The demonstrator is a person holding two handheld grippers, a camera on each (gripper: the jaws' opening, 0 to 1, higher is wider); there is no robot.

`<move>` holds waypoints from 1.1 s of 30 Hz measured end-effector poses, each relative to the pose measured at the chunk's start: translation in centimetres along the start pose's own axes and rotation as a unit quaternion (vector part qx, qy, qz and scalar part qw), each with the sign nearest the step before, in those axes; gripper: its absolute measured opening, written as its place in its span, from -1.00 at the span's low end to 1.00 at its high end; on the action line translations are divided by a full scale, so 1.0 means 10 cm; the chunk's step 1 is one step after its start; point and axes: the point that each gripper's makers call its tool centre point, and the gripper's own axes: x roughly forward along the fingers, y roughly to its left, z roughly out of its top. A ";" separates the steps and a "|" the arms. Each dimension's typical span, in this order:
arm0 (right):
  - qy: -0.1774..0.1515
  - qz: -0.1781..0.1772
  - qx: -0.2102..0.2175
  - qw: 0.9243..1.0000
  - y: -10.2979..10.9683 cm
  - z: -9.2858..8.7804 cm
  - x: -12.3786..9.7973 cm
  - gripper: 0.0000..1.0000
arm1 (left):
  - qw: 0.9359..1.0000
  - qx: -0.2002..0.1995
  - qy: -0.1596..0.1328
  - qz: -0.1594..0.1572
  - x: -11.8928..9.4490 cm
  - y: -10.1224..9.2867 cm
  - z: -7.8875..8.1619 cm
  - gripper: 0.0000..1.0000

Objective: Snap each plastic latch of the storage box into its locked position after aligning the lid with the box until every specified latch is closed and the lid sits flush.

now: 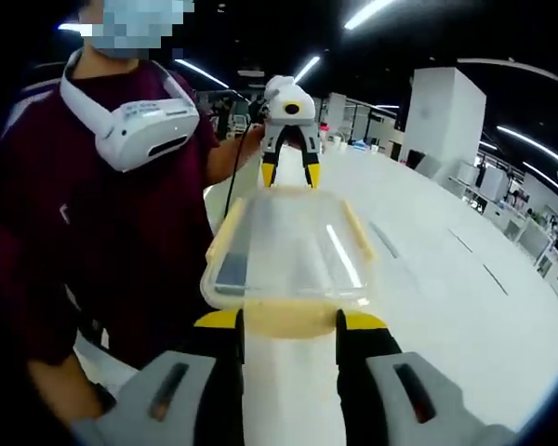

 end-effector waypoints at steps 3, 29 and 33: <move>-0.006 0.001 -0.005 1.000 -0.06 0.05 -0.01 -0.27 | 1.000 0.001 -0.001 0.005 -0.04 0.03 0.02 -0.25; -0.020 0.025 -0.034 0.999 -0.50 0.32 0.14 -0.27 | 0.999 -0.013 -0.006 0.043 -0.35 0.34 -0.06 -0.25; -0.019 0.029 -0.037 0.999 -0.54 0.34 0.19 -0.27 | 0.999 -0.018 -0.005 0.047 -0.38 0.40 -0.11 -0.25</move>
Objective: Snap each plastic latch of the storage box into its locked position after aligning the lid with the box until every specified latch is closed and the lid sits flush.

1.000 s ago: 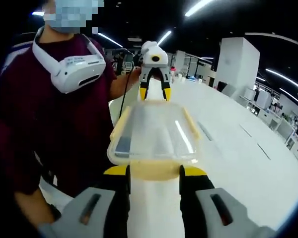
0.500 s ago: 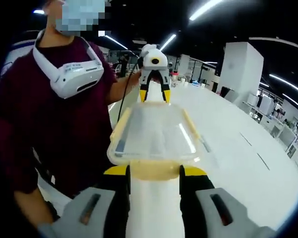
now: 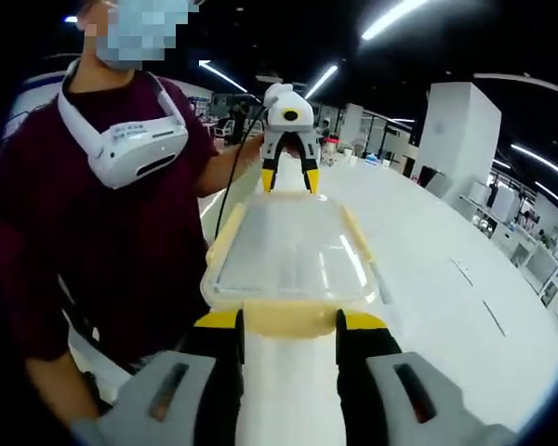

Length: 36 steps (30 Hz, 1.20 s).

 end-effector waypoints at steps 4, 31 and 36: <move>-0.003 0.004 -0.001 1.000 -0.06 0.00 0.04 -0.27 | 1.000 -0.004 0.001 0.001 -0.01 0.05 -0.03 -0.25; -0.017 0.010 0.008 1.000 -0.41 0.02 0.22 -0.27 | 1.000 -0.018 0.007 0.001 -0.03 0.40 -0.19 -0.25; -0.021 0.012 0.008 1.000 -0.45 0.03 0.24 -0.27 | 1.000 -0.022 0.012 0.001 -0.02 0.44 -0.23 -0.25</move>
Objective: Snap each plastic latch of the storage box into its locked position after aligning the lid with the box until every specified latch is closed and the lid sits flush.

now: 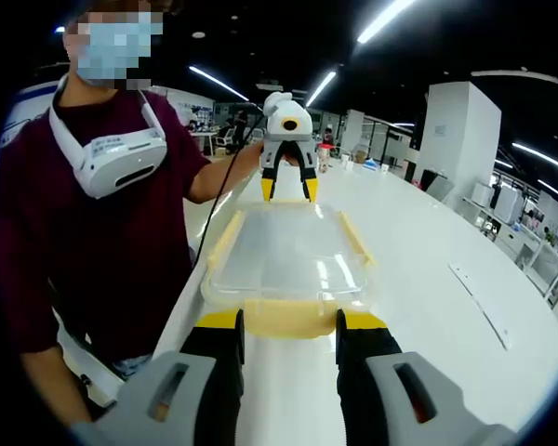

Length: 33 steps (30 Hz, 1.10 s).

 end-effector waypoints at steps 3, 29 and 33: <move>-0.001 0.001 0.002 1.000 -0.05 -0.02 0.02 -0.27 | 1.000 -0.003 0.002 -0.002 0.01 0.04 -0.02 -0.25; -0.006 0.001 -0.001 1.000 -0.37 -0.05 0.15 -0.27 | 0.999 -0.017 0.032 0.001 0.03 0.35 -0.17 -0.25; -0.007 0.002 -0.001 1.000 -0.40 -0.05 0.17 -0.27 | 0.999 -0.020 0.031 0.001 0.03 0.38 -0.18 -0.25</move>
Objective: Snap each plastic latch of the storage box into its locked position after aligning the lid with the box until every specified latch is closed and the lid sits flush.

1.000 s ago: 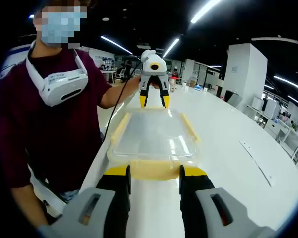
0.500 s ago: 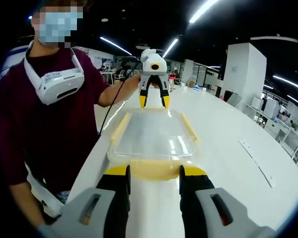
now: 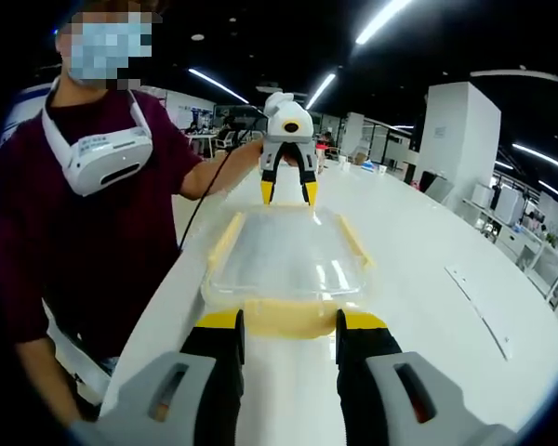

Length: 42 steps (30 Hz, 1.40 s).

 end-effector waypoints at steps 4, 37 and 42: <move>0.001 0.001 0.003 1.000 -0.03 -0.02 0.02 -0.27 | 1.000 -0.003 0.000 -0.001 0.00 0.04 -0.01 -0.25; 0.009 -0.007 0.021 1.000 -0.21 -0.20 0.05 -0.27 | 1.000 -0.006 0.019 -0.014 0.10 0.21 -0.02 -0.25; 0.004 -0.009 0.023 1.000 -0.23 -0.19 0.06 -0.27 | 1.000 -0.006 0.027 -0.010 0.10 0.24 -0.03 -0.25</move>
